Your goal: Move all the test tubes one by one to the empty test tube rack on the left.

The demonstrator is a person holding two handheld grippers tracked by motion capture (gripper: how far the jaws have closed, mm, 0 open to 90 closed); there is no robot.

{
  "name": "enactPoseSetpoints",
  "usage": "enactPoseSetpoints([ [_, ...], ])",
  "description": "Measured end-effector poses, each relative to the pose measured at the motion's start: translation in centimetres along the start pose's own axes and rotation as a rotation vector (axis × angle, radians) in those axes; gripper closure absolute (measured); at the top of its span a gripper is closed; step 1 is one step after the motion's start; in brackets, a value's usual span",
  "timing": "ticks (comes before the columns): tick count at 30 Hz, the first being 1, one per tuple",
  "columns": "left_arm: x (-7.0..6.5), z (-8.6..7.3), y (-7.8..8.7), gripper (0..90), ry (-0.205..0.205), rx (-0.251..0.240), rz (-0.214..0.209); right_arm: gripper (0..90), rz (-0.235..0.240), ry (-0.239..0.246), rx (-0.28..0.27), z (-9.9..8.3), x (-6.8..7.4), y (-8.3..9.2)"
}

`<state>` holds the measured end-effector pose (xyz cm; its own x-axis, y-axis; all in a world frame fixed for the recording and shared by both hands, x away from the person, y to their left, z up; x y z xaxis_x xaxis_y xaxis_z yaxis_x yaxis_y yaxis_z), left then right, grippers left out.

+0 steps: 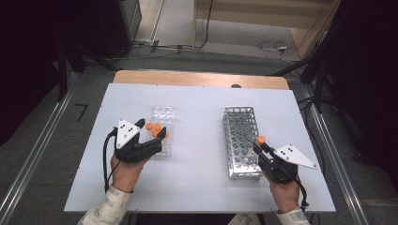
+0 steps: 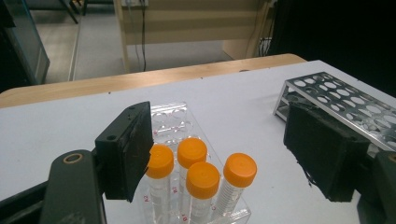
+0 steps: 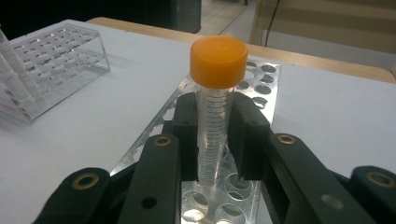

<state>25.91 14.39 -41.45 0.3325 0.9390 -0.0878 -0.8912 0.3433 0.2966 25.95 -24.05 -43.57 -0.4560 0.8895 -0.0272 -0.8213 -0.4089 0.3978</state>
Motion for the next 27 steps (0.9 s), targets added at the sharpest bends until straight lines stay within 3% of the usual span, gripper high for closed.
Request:
enactPoseSetpoints([
  [14, -0.2, 0.1, 0.1, 24.1, -0.001, -0.003, -0.002, 72.2, 0.037, 0.008, -0.064, 2.0, 0.8, 2.1],
  [27, -0.6, 0.2, 0.1, 24.2, -0.009, -0.005, -0.014, 72.1, 0.136, 0.038, -0.050, 2.3, 3.7, 0.9],
])
Point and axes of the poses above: each handheld gripper's, and its own axes: y roughly backward along the jaws, z roughly out of its top, x roughly to its left, the point moved 2 cm from there along -y, roughly forward along the jaws
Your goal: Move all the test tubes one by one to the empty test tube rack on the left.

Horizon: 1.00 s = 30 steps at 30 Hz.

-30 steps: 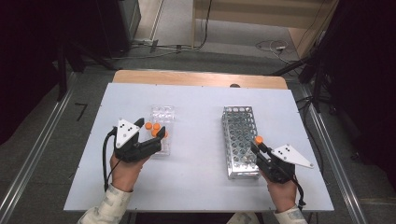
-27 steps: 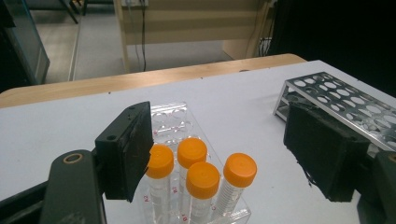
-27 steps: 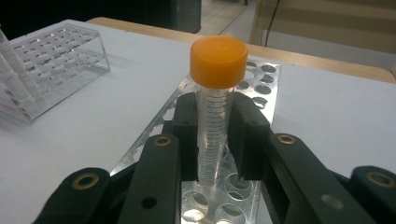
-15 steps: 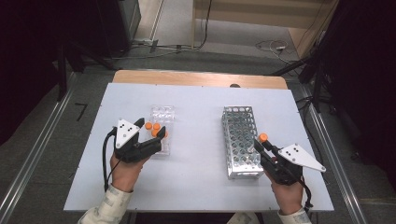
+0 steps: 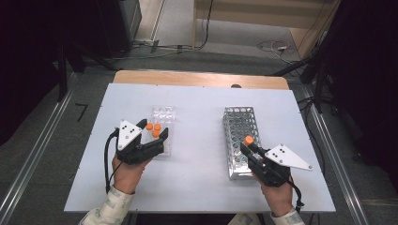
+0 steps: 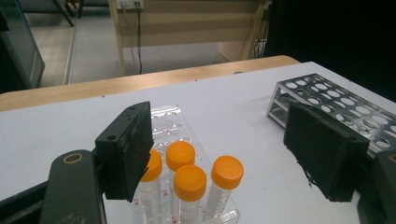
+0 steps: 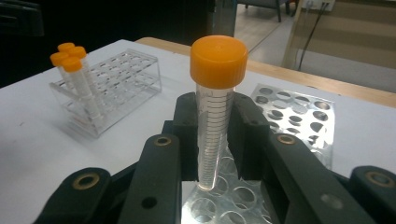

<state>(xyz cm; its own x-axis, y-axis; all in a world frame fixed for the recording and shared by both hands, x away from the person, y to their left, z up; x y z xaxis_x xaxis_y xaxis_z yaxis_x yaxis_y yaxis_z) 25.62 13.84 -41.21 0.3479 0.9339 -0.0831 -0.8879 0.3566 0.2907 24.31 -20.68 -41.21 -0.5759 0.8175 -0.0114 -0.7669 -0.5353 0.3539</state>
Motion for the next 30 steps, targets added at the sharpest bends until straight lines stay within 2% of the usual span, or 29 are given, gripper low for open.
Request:
enactPoseSetpoints([
  [18, -0.6, 0.0, 0.0, 24.2, -0.007, 0.000, -0.021, 72.1, 0.074, 0.029, 0.027, -0.1, 2.3, -2.2],
  [30, -1.8, 0.1, 0.2, 24.2, -0.026, 0.005, -0.060, 72.1, 0.130, 0.064, 0.056, -0.3, 4.6, -4.5],
])
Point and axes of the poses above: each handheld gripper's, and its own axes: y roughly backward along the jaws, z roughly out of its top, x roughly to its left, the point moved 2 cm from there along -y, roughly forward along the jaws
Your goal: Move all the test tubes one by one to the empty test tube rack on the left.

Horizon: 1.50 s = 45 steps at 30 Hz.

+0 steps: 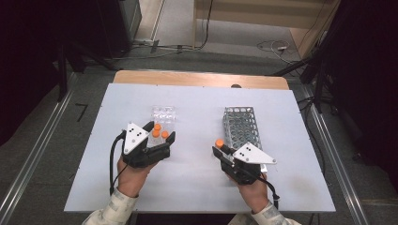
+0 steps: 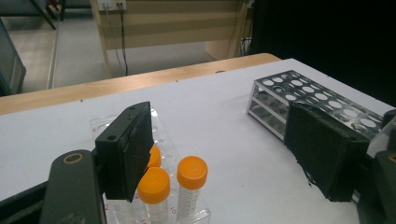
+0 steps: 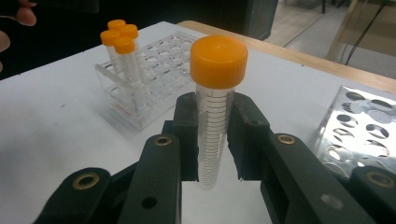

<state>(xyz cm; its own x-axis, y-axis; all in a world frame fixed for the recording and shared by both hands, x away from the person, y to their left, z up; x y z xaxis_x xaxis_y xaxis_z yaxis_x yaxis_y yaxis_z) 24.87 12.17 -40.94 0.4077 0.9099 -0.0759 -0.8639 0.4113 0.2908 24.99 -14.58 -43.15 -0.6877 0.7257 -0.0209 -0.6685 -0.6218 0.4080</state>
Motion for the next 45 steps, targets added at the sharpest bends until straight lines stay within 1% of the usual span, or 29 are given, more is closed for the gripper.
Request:
enactPoseSetpoints([
  [7, -0.6, -0.1, -0.1, 24.3, -0.012, 0.004, -0.019, 72.1, 0.029, 0.017, 0.013, 0.1, 1.2, -1.2],
  [10, -1.0, -0.1, -0.1, 24.3, -0.019, 0.006, -0.039, 72.1, 0.039, 0.021, 0.017, 0.2, 1.6, -1.6],
  [13, -1.6, -0.2, -0.2, 24.3, -0.016, 0.013, -0.074, 72.1, 0.047, 0.025, 0.020, 0.3, 1.9, -2.0],
  [17, -2.4, -0.3, -0.3, 25.8, -0.026, 0.018, -0.111, 72.1, 0.054, 0.027, 0.025, 0.2, 2.2, -2.3],
  [21, -3.4, -0.3, -0.3, 27.8, -0.032, 0.021, -0.171, 72.1, 0.059, 0.032, 0.033, 0.1, 2.4, -2.7],
  [22, -3.7, -0.3, -0.3, 28.6, -0.037, 0.021, -0.189, 72.1, 0.060, 0.033, 0.034, 0.1, 2.5, -2.8],
  [25, -4.4, -0.4, -0.2, 30.3, -0.055, 0.028, -0.217, 72.1, 0.069, 0.035, 0.040, 0.0, 2.8, -3.0],
  [28, -5.1, -0.6, -0.3, 36.2, -0.073, 0.039, -0.250, 72.1, 0.080, 0.038, 0.046, 0.0, 3.1, -3.1],
  [30, -5.3, -0.8, -0.5, 42.4, -0.084, 0.049, -0.269, 72.1, 0.091, 0.047, 0.046, 0.0, 3.4, -3.2],
  [35, -5.8, -1.1, -0.7, 53.7, -0.105, 0.064, -0.291, 72.1, 0.113, 0.059, 0.048, 0.1, 4.1, -3.3],
  [39, -6.1, -1.3, -0.8, 61.2, -0.123, 0.069, -0.296, 72.1, 0.130, 0.049, 0.050, 0.1, 4.4, -3.3],
  [41, -6.2, -1.4, -0.8, 63.5, -0.128, 0.068, -0.296, 72.1, 0.134, 0.052, 0.049, 0.1, 4.5, -3.3],
  [45, -6.1, -1.5, -0.8, 68.9, -0.137, 0.065, -0.285, 72.1, 0.139, 0.053, 0.050, 0.1, 4.6, -3.3],
])
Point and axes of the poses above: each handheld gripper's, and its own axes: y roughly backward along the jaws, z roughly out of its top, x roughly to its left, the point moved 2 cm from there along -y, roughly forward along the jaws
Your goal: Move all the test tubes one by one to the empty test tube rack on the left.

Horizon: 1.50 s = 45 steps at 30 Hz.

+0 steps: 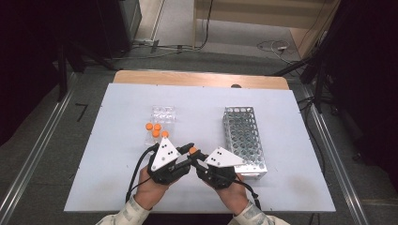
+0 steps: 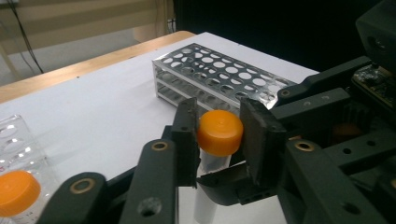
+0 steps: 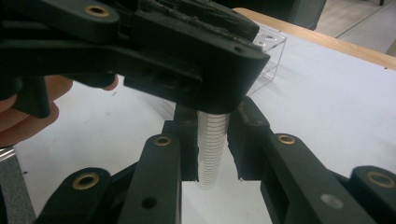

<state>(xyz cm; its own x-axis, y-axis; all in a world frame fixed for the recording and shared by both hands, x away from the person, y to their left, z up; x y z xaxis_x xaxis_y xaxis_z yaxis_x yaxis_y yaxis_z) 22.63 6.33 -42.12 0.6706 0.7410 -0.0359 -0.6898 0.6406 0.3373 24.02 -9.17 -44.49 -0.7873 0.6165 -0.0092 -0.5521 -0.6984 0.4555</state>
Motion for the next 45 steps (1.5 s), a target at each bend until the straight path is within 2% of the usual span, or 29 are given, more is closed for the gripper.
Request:
enactPoseSetpoints([
  [8, 0.0, 0.1, 0.1, 70.3, -0.002, -0.002, 0.006, 69.8, 0.004, -0.003, 0.001, 0.0, 0.0, 0.1],
  [12, 0.5, 0.4, 0.7, 70.3, 0.011, -0.021, 0.025, 55.7, 0.017, -0.007, -0.005, 0.1, 0.0, 0.3],
  [15, 1.1, 0.6, 1.1, 70.3, 0.031, -0.029, 0.036, 38.7, 0.019, -0.013, 0.004, 0.2, -0.3, 0.6],
  [18, 1.6, 0.7, 1.5, 70.3, 0.049, -0.029, 0.046, 29.9, 0.007, -0.014, 0.013, 0.2, -0.5, 0.7],
  [20, 1.9, 0.7, 1.7, 70.3, 0.055, -0.027, 0.057, 27.4, 0.006, -0.015, 0.023, 0.1, -0.6, 0.9],
  [29, 3.8, 1.1, 3.6, 70.3, 0.084, -0.034, 0.115, 25.2, -0.032, -0.026, 0.015, -0.4, -1.9, 2.7],
  [31, 4.5, 1.3, 4.2, 70.2, 0.095, -0.029, 0.150, 25.1, -0.041, -0.033, 0.013, -0.6, -2.3, 3.0],
  [37, 5.8, 1.6, 5.7, 70.2, 0.108, -0.024, 0.203, 24.9, -0.061, -0.049, 0.011, -1.0, -3.3, 3.7],
  [42, 7.0, 1.5, 6.3, 70.2, 0.113, -0.003, 0.246, 24.9, -0.079, -0.056, 0.006, -1.2, -3.9, 4.3],
  [45, 7.8, 1.3, 6.4, 70.2, 0.121, -0.014, 0.285, 24.9, -0.087, -0.062, 0.006, -1.3, -4.1, 4.6],
])
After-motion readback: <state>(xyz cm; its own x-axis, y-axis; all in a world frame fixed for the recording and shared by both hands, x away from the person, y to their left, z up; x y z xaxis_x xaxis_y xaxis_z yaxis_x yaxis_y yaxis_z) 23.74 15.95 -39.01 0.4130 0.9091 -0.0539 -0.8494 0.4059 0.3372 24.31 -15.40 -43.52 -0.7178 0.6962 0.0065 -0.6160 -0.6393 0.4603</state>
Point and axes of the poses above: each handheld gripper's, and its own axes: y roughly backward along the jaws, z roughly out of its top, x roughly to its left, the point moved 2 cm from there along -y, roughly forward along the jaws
